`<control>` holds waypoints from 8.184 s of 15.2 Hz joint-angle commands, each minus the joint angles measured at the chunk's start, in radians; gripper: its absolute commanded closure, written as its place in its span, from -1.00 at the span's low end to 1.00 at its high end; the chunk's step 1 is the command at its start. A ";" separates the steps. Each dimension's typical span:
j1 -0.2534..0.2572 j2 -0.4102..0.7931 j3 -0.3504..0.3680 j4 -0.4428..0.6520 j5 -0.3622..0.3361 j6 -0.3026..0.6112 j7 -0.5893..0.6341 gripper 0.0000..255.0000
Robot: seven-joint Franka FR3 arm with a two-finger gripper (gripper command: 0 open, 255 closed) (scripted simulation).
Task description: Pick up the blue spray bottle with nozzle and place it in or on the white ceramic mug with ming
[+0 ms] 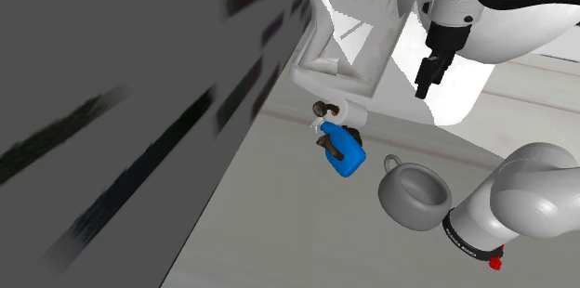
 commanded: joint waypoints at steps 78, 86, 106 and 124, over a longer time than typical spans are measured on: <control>0.041 0.160 -0.065 0.052 0.425 0.146 0.304 1.00; 0.010 -0.176 -0.089 -0.093 0.390 -0.045 0.331 1.00; -0.046 -0.579 -0.139 -0.339 0.332 -0.211 0.329 1.00; -0.123 -0.558 0.019 0.032 0.345 -0.422 0.544 -1.00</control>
